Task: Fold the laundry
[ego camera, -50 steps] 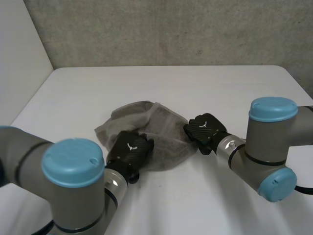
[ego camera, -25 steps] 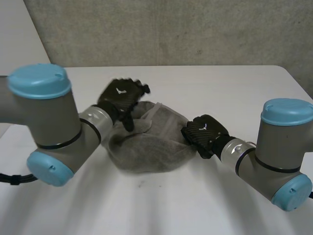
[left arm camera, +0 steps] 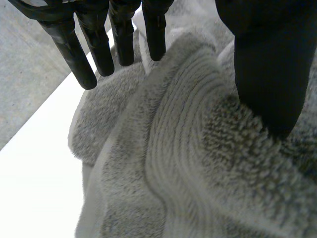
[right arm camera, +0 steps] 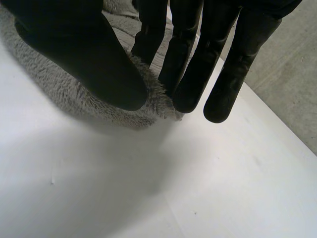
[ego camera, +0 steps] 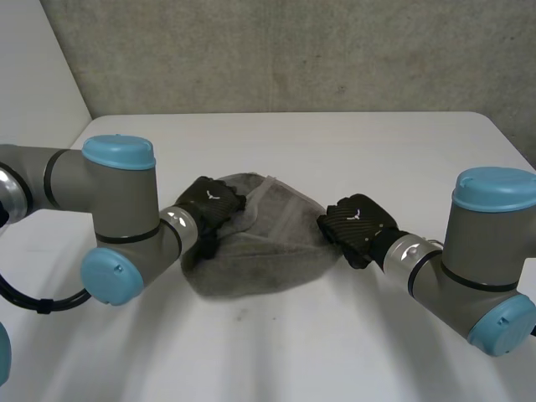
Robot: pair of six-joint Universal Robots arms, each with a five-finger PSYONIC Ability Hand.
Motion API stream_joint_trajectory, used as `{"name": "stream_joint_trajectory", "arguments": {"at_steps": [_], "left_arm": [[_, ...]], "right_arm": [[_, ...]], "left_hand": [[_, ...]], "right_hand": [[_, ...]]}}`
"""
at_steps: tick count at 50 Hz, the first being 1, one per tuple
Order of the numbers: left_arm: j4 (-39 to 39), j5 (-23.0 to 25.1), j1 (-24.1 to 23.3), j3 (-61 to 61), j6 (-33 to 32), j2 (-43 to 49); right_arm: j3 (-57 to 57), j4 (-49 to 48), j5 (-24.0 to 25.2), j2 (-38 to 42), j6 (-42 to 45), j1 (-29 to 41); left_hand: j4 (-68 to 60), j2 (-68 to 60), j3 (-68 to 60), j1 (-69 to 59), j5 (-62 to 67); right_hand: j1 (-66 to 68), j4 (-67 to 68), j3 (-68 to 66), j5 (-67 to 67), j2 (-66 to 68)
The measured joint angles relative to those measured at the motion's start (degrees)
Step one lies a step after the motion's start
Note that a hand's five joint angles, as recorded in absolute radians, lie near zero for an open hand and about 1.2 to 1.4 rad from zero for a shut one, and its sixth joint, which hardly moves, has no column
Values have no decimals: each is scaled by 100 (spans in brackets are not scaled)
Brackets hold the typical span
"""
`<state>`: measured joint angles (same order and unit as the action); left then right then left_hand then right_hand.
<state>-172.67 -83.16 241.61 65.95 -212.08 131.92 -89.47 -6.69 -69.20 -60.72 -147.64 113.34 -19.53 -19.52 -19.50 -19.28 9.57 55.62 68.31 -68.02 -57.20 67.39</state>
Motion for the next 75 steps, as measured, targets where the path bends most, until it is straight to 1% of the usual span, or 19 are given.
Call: {"name": "stream_joint_trajectory", "arguments": {"at_steps": [12, 13, 14, 15, 16, 17, 21, 25, 31, 36, 39, 44, 45, 50, 52, 58, 68, 72, 75], "left_arm": [[68, -657, 29, 58, -213, -46], [112, -740, 29, 62, -201, -57], [131, -764, 28, 64, -196, -69], [155, -792, 28, 66, -187, -95], [168, -803, 27, 68, -181, -114], [182, -815, 26, 70, -174, -140], [214, -833, 19, 75, -139, -306], [210, -821, 11, 75, -104, -559], [197, -804, 9, 36, 31, -925], [196, -783, 3, -48, 437, -1329], [203, -770, -20, -125, 1134, -1837], [220, -763, -37, -127, 1812, -2281], [227, -763, -46, -110, 2102, -2457], [252, -746, -93, -51, 2798, -2817], [277, -696, -130, -18, 3267, -2996], [313, -477, -116, 8, 4042, -3143], [315, -326, 105, 34, 4341, -2919], [264, -318, 194, -9, 4281, -2415], [109, -319, 238, -250, 4114, -1787]], "right_arm": [[30, 8, 1, 94, 195, 7], [63, 9, 6, 141, 195, 11], [79, 7, 11, 157, 194, 13], [119, 7, 28, 196, 192, 22], [139, 5, 37, 214, 191, 26], [173, 5, 56, 245, 191, 34], [362, 4, 155, 400, 189, 65], [606, 5, 236, 570, 176, 77], [906, 2, 270, 676, 102, 42], [1119, 9, 260, 639, -3, -13], [1249, 57, 207, 333, -220, -152], [1288, 302, 161, -166, -507, -347], [1316, 569, 161, -439, -609, -457], [1456, 1406, 197, -1002, -711, -676], [1590, 2026, 231, -1367, -732, -796], [1740, 2571, 260, -1899, -753, -854], [1688, 2533, 227, -1989, -765, -777], [1744, 2357, 172, -1497, -735, -737], [2044, 2079, 65, -825, -717, -699]], "left_hand": [[-1001, -1004, -1003, -1070, 985], [-1483, -1521, -1485, -1512, 1467], [-1520, -1521, -1520, -1546, 1500], [-2332, -2410, -2332, -2456, 2290], [-2332, -2410, -2332, -2456, 2290], [-3166, -3167, -3163, -3194, 3075], [-4149, -4171, -4135, -4157, 4116], [-4745, -4769, -4727, -4541, 4648], [-4972, -4976, -4928, -4652, 4822], [-4992, -4998, -4947, -4654, 4823], [-5014, -5011, -4968, -4655, 4846], [-5016, -5014, -4982, -4655, 4846], [-5017, -5014, -4993, -4655, 4846], [-5019, -5018, -4993, -4656, 4846], [-5019, -5018, -4995, -4656, 4846], [-5019, -5019, -5002, -4708, 4896], [-5019, -5019, -5002, -4710, 4896], [-5019, -5019, -5002, -4710, 4896], [-5019, -5019, -5002, -4710, 4896]], "right_hand": [[0, 0, 0, 0, 0], [0, 0, 0, -1, 0], [0, 0, 0, -1, 0], [0, 0, 0, -1, 0], [0, 0, 0, -1, 0], [0, 0, 0, -1, 0], [0, 0, 0, -1, 0], [0, 0, 0, 1, 0], [0, 0, 0, -6, 0], [0, 0, 0, -7, 0], [0, 0, 0, -7, 0], [0, 1, -1, -7, 0], [0, 1, -1, -7, 0], [0, 1, -1, -7, 1], [0, 1, -1, -7, 13], [17, 1, -2, -7, 32], [30, 1, -2, -7, 31], [30, 1, -2, -8, 32], [30, 1, -10, -8, 32]]}}
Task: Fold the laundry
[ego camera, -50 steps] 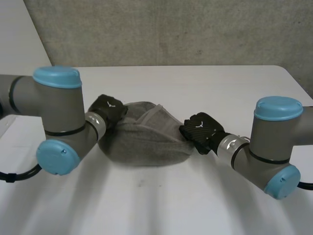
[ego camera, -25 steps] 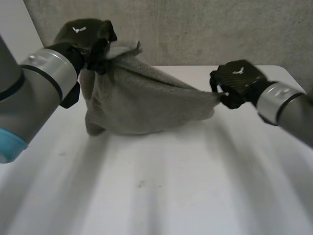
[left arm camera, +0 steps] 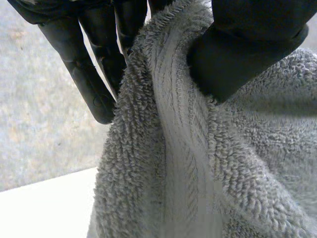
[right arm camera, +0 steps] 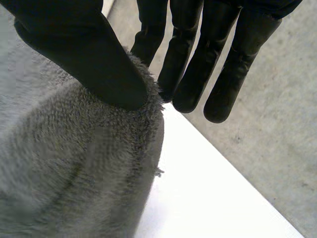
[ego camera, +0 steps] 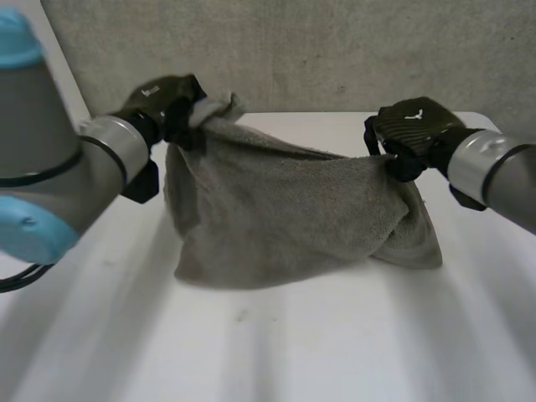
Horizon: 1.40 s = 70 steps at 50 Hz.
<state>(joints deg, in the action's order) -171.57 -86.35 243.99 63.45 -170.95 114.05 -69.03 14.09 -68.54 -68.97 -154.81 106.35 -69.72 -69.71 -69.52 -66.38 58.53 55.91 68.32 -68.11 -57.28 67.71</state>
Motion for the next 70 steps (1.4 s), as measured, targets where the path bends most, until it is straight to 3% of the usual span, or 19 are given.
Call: {"name": "stream_joint_trajectory", "arguments": {"at_steps": [6, 8, 11, 12, 16, 19, 25, 34, 37, 39, 41, 46, 47, 50, 54, 61, 70], "left_arm": [[-657, -5, 12, -1024, -590, 874], [-1009, -10, 11, -1456, -773, 971], [-1205, -17, 10, -1646, -837, 975], [-1724, -45, 9, -1965, -917, 884], [-2400, -80, 10, -1788, -788, 531], [-2577, -79, 22, -1350, -655, 368], [-2654, -62, 179, 69, -483, 257], [-2636, 0, 517, 2055, -525, 405], [-2624, 5, 556, 2322, -539, 422], [-2542, 8, 600, 2829, -567, 403], [-2475, 6, 608, 3005, -586, 361], [-2208, -9, 630, 3353, -755, 127], [-2114, -14, 651, 3433, -874, 3], [-1957, -19, 687, 3581, -1194, -352], [-1893, -18, 653, 3696, -1474, -816], [-1956, -20, 337, 3828, -1678, -1726], [-2030, -42, 34, 4225, -2376, -1866]], "right_arm": [[1196, -670, -705, 995, 24, 160], [1612, -1162, -1052, 1118, 18, 228], [1719, -1480, -1178, 1092, 8, 249], [1688, -2370, -1347, 864, -19, 283], [1084, -3476, -1225, 369, -30, 324], [593, -3739, -985, 170, -14, 360], [-448, -3439, -561, 71, 84, 463], [-1408, -2297, -439, 581, 454, 700], [-1569, -1998, -437, 783, 559, 778], [-1692, -1728, -447, 984, 623, 863], [-1712, -1672, -455, 1025, 622, 890], [-1737, -1611, -494, 1003, 582, 974], [-1746, -1614, -503, 967, 574, 988], [-1805, -1629, -525, 820, 558, 1018], [-1862, -1642, -535, 727, 555, 1025], [-1923, -1640, -545, 690, 556, 1021], [-1955, -1638, -543, 663, 557, 992]], "left_hand": [[0, -2, -3, 0, 0], [0, -2, -5, 0, 0], [-1, -2, -6, 0, 0], [-1, -2, -6, 0, 0], [-1, -2, -6, 0, 0], [-1, -2, -6, 0, 0], [10, 16, -1, -9, 1], [962, 1014, 946, 695, -838], [1584, 1586, 1562, 1210, -1410], [2698, 2692, 2667, 2321, -2592], [3296, 3297, 3269, 3029, -3183], [3582, 3625, 3605, 3212, -3463], [4818, 4859, 4776, 4533, -4700], [5551, 5567, 5548, 5196, -5442], [5769, 5779, 5745, 5397, -5638], [5847, 5858, 5829, 5481, -5692], [5847, 5858, 5828, 5481, -5692]], "right_hand": [[0, 0, -13, 0, 0], [0, 0, -14, -1, 1], [0, 0, -14, -1, 1], [0, 1, -14, -1, 1], [0, 1, -14, -2, 1], [0, 1, -14, -4, 1], [1, 1, -14, -8, 1], [1, 2, -14, -9, 1], [1, 2, -14, -9, 1], [1, 2, -14, -9, 1], [1, 2, -14, -10, 1], [1, 2, -14, -11, 1], [0, 1, -14, -11, 1], [-766, -1140, 1122, 952, -1090], [-1248, -1854, 1844, 1631, -1760], [-1255, -1888, 1880, 1692, -1783], [-1256, -1891, 1888, 1696, -1784]]}}
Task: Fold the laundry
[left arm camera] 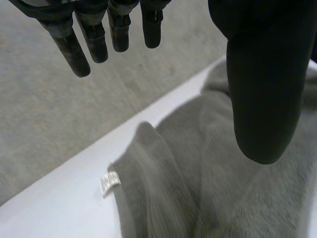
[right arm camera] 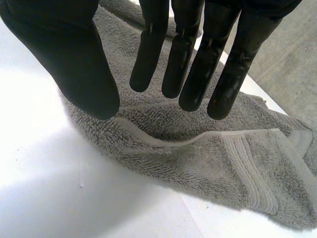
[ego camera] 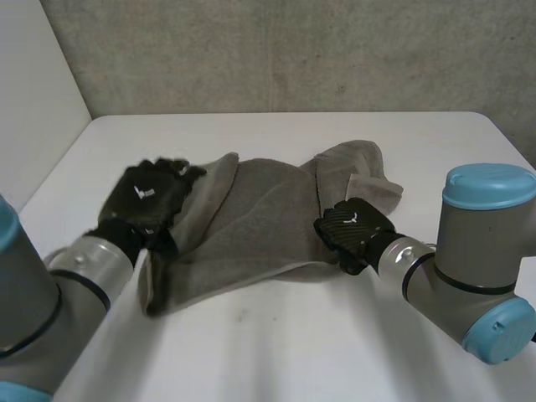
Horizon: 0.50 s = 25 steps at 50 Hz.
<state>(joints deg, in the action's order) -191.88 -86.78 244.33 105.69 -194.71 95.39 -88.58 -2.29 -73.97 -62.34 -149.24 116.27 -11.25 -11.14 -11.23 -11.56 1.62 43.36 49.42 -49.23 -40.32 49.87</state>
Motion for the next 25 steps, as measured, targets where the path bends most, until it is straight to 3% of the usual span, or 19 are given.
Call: {"name": "stream_joint_trajectory", "arguments": {"at_steps": [8, 18, 25], "left_arm": [[-10, -375, -438, 437, -789, 166], [-35, -1395, -729, 875, -921, 308], [-188, -1518, -772, 1008, -913, 526]], "right_arm": [[-4, -3, 18, 5, 0, -25], [-23, -14, 40, 40, 0, -19], [-65, -25, 55, 53, 5, -7]], "left_hand": [[-14, -14, -13, 0, 0], [-818, -838, -829, -803, 790], [-997, -1010, -997, -952, 964]], "right_hand": [[0, 1, 8, 18, 0], [0, 0, 8, 18, 0], [0, 0, 8, 18, 0]]}}
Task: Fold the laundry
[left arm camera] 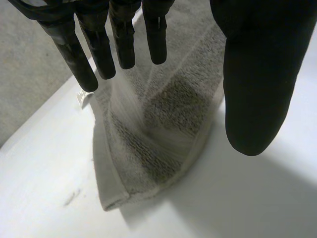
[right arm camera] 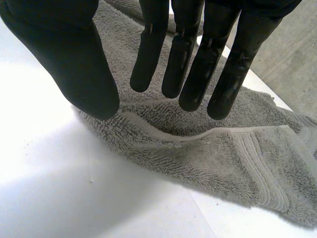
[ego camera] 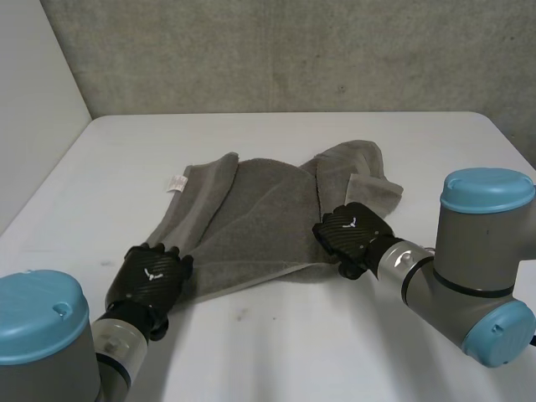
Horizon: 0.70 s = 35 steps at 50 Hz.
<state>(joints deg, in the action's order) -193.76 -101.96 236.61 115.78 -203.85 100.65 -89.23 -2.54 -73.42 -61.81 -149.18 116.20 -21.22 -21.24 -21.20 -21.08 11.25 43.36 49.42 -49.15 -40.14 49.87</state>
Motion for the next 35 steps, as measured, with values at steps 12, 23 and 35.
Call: {"name": "stream_joint_trajectory", "arguments": {"at_steps": [12, 23, 35], "left_arm": [[-89, -13, 459, 102, -6, 262], [-158, 42, 1067, -17, -12, 506], [-362, 190, 1305, -217, -135, 876]], "right_arm": [[-24, -12, 9, 15, 3, 0], [-60, -27, 12, 12, 11, -1], [-75, -28, 5, 11, 19, -1]], "left_hand": [[-262, -259, -261, -253, 263], [-284, -285, -286, -278, 293], [-374, -369, -371, -370, 380]], "right_hand": [[0, 0, 0, 0, 0], [0, 0, 1, 1, 0], [0, 0, 1, 1, 0]]}}
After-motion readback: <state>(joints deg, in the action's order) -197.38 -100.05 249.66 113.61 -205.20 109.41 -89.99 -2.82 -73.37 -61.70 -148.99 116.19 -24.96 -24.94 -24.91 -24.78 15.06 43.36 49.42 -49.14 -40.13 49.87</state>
